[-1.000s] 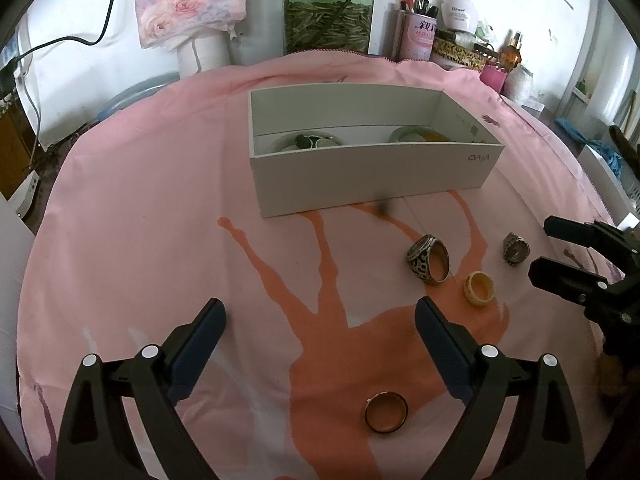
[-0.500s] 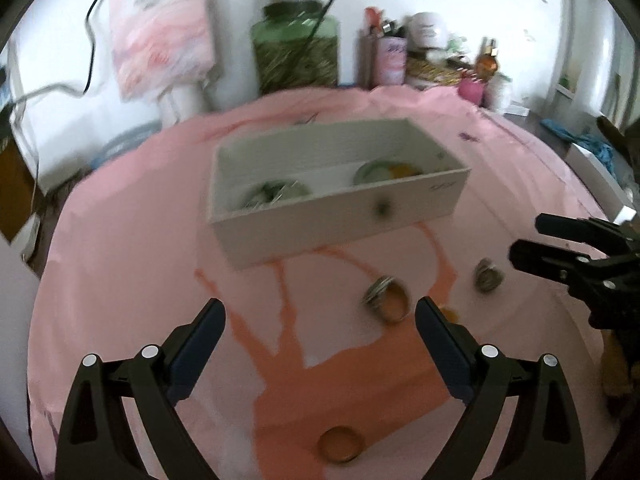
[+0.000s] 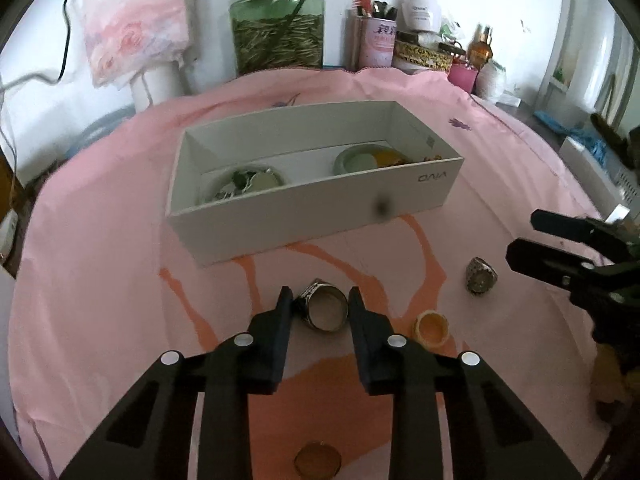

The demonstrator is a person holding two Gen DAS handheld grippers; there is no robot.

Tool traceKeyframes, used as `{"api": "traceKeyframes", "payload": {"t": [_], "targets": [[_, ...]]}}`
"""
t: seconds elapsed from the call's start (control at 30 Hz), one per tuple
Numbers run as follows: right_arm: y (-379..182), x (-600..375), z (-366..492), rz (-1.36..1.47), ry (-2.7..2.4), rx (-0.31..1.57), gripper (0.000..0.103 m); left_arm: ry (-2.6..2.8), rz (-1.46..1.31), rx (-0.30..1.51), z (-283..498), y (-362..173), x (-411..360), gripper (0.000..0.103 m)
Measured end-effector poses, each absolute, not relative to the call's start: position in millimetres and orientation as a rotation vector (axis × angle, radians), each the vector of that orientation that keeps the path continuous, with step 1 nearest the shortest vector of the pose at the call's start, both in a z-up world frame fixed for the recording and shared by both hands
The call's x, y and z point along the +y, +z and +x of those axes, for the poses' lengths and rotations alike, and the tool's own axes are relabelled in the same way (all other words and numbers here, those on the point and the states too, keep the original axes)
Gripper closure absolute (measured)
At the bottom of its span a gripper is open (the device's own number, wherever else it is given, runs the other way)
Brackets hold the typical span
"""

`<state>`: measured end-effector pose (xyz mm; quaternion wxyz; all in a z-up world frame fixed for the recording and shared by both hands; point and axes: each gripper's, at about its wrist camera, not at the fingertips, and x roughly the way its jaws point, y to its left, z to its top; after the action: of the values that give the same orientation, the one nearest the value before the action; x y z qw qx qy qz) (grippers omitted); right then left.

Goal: Organize jewelry
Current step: 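Grasp the large silver ring with dark stone using the left tool, then grasp the other silver ring with the right tool while the left tool holds its ring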

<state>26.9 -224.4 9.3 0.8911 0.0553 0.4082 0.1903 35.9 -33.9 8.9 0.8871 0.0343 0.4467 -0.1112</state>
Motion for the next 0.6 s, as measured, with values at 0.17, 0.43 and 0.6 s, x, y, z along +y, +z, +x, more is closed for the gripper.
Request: {"api": "traceKeyframes", "payload": {"t": [0.17,0.43,0.6], "targets": [[8,-211,21,0.079,0.461,0.866,0.028,-0.159,0.046,0.931,28,10,-13,0.075],[2,-193,16,-0.004,0.499,0.886,0.042,-0.125,0.111,0.909,27,10,-19,0.074],[2,-192,17,-0.012,0.496,0.886,0.042,-0.127,0.109,0.908,28,9,-17,0.074]]}}
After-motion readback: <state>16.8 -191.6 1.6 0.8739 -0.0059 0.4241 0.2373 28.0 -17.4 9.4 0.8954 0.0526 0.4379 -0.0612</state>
